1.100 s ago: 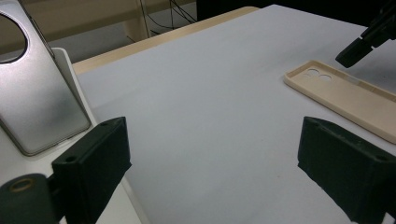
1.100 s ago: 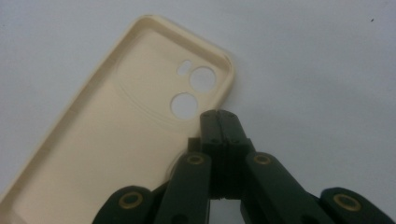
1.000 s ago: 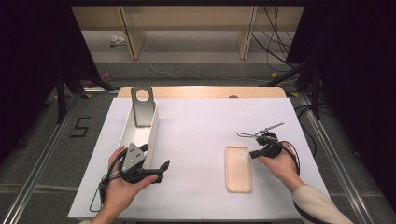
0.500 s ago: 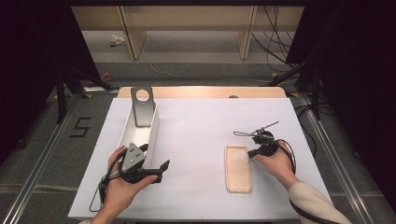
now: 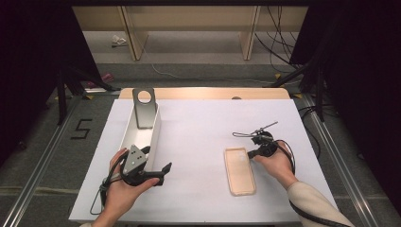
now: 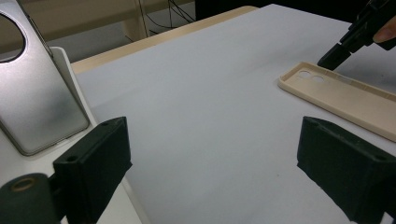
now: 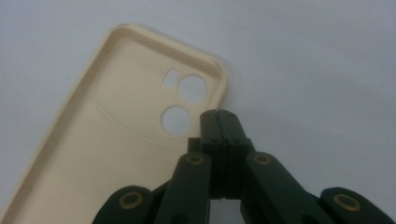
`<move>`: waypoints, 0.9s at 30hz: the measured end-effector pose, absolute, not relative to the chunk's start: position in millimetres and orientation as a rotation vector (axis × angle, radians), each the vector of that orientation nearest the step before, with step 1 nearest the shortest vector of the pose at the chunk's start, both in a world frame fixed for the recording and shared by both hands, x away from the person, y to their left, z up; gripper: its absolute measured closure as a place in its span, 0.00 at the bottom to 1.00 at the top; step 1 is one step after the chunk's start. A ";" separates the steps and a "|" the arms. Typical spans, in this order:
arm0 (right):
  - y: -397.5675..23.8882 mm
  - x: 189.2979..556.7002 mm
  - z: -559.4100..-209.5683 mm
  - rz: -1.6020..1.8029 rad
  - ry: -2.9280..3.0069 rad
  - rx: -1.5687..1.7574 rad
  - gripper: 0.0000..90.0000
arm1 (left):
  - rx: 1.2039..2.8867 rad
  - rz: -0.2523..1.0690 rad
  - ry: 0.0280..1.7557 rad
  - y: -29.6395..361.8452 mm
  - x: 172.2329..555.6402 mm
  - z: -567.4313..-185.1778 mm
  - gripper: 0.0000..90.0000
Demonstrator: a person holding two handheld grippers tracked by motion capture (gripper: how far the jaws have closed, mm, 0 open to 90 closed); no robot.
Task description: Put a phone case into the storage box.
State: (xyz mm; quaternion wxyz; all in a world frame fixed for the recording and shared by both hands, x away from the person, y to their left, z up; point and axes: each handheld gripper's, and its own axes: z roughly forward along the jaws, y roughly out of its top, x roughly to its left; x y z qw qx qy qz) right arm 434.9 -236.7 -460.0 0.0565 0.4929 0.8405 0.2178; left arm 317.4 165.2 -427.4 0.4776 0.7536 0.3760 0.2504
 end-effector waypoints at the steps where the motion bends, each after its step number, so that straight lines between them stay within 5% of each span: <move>1: -235.6 435.0 -460.2 0.663 2.545 1.502 1.00 | 1.842 0.613 0.917 165.2 317.3 -427.4 0.10; 24: -226.6 438.1 -458.7 0.689 2.554 1.468 1.00 | 1.850 0.612 0.913 165.0 317.1 -428.0 0.11; 27: -228.1 437.5 -454.5 0.683 2.573 1.409 0.87 | 1.853 0.610 0.912 164.7 316.9 -428.3 0.11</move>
